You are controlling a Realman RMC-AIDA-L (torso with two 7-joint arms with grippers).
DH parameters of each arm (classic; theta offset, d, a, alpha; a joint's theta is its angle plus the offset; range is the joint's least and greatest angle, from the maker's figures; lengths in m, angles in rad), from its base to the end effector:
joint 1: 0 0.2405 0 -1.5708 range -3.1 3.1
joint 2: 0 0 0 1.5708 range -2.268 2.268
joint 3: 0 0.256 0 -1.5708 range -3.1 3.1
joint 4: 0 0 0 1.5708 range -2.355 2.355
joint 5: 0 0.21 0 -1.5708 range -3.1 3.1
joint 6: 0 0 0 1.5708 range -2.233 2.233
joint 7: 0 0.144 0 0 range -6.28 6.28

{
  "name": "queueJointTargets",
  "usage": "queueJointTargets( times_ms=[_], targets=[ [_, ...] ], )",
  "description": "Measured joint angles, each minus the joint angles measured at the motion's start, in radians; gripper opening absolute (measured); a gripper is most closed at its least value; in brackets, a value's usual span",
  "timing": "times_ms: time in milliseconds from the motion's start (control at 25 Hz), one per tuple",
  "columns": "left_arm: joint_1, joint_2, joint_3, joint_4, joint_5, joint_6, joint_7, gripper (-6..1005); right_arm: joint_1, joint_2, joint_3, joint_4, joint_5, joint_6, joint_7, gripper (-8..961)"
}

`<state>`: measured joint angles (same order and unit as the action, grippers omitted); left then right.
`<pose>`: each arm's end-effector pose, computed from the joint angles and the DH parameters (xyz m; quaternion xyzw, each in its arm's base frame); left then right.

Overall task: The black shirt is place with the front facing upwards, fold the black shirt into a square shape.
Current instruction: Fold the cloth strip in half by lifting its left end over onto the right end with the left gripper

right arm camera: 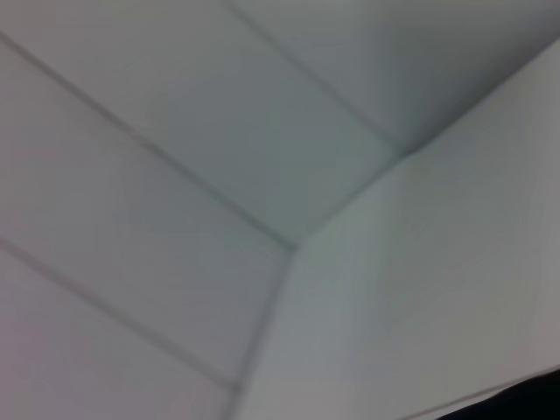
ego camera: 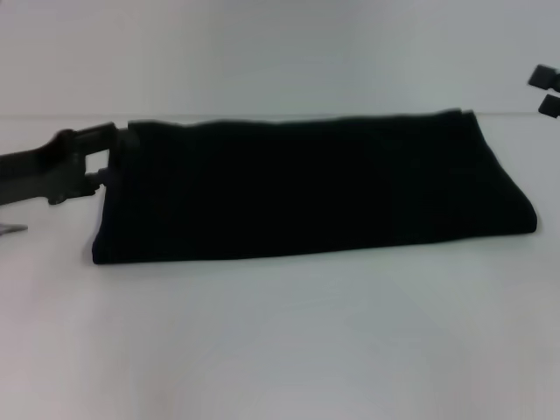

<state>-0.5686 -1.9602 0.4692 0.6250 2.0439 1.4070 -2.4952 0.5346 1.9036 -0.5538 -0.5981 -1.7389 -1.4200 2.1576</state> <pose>-0.3012 0.3715 0.0736 -0.6327 -0.6852 -0.3375 0.1278 0.2900 0.3781 0.1092 -0.7110 0.5414 0.4107 0.1808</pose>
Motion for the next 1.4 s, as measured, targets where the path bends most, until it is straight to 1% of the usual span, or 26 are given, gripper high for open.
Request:
queueJointTargets(
  times_ms=[40, 120, 160, 240, 320, 440, 640, 760, 1000, 1120, 1320, 1400],
  targets=[
    [0.014, 0.001, -0.041, -0.023, 0.000, 0.038, 0.001, 698, -0.027, -0.003, 0.012, 0.028, 0.029, -0.053, -0.025, 683],
    [0.047, -0.001, -0.106, -0.048, -0.001, 0.104, -0.013, 795, -0.074, -0.003, 0.045, 0.055, 0.055, -0.126, -0.045, 761],
    [0.069, -0.007, -0.129, -0.054, 0.000, 0.124, -0.030, 823, -0.088, 0.000, 0.058, 0.058, 0.058, -0.139, -0.045, 792],
    [0.102, -0.019, -0.146, -0.057, 0.004, 0.125, -0.063, 878, -0.102, 0.005, 0.074, 0.062, 0.059, -0.152, -0.052, 855],
    [0.127, -0.029, -0.147, -0.059, 0.008, 0.105, -0.093, 934, -0.106, 0.004, 0.074, 0.065, 0.056, -0.154, -0.063, 917],
    [0.150, -0.042, -0.148, -0.073, 0.026, 0.065, -0.135, 917, -0.091, 0.001, 0.068, 0.067, 0.043, -0.149, -0.071, 916],
    [0.157, -0.055, -0.149, -0.116, 0.030, 0.010, -0.157, 890, -0.054, 0.000, 0.065, 0.068, 0.038, -0.142, -0.081, 917],
    [0.153, -0.059, -0.150, -0.126, 0.026, -0.013, -0.158, 873, -0.036, -0.002, 0.056, 0.068, 0.037, -0.128, -0.086, 918],
    [0.149, -0.059, -0.150, -0.149, 0.023, -0.064, -0.167, 840, -0.024, -0.005, 0.039, 0.069, 0.037, -0.092, -0.089, 917],
    [0.148, -0.057, -0.151, -0.150, 0.026, -0.076, -0.171, 652, -0.021, -0.006, 0.035, 0.069, 0.037, -0.086, -0.088, 917],
    [0.145, -0.056, -0.136, -0.152, 0.028, -0.104, -0.170, 412, -0.014, -0.006, 0.035, 0.069, 0.037, -0.074, -0.083, 915],
    [0.142, -0.057, -0.129, -0.153, 0.028, -0.109, -0.164, 349, -0.011, -0.006, 0.035, 0.069, 0.037, -0.073, -0.083, 915]
  ],
)
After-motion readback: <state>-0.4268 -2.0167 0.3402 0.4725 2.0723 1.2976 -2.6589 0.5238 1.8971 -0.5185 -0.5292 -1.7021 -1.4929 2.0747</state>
